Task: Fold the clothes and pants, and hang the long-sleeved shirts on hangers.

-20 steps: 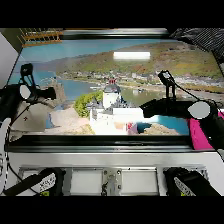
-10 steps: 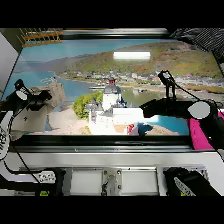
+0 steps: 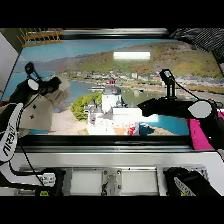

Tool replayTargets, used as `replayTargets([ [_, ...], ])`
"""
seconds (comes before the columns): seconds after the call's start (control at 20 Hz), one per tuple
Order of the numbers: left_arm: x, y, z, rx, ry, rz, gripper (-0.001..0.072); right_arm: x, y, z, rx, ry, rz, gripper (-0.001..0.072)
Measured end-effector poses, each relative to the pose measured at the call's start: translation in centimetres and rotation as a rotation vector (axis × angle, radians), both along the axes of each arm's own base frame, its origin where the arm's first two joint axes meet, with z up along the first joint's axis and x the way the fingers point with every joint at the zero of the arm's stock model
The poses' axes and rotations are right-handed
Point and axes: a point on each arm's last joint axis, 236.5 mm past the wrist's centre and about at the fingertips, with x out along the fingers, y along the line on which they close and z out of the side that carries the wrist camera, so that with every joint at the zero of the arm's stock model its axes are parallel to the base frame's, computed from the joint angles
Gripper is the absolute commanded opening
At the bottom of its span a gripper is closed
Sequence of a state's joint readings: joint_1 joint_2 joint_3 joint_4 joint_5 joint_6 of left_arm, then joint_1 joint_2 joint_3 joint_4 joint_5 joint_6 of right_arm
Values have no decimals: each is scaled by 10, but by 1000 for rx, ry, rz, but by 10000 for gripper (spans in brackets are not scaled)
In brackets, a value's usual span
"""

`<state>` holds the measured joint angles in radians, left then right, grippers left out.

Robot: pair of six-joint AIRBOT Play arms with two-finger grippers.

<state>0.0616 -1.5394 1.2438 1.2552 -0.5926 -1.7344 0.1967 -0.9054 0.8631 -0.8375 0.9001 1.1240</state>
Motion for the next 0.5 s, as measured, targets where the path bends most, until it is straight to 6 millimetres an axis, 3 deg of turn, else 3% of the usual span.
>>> replayTargets([
  [0.1,3,-75,34,14,-50,-172,3,10,-11,5,-23,-45,-27,20],
  [0.25,-22,-196,66,19,-102,-431,4,26,-52,8,-115,-95,-117,20],
  [0.3,-36,-234,72,20,-118,-512,186,31,-72,9,-149,-102,-168,20],
  [0.35,-51,-268,75,23,-132,-584,502,35,-92,10,-178,-102,-225,20],
  [0.4,-64,-291,76,29,-140,-638,601,38,-109,11,-196,-102,-278,19],
  [0.5,-78,-314,78,42,-151,-689,601,41,-144,15,-217,-96,-394,20],
])
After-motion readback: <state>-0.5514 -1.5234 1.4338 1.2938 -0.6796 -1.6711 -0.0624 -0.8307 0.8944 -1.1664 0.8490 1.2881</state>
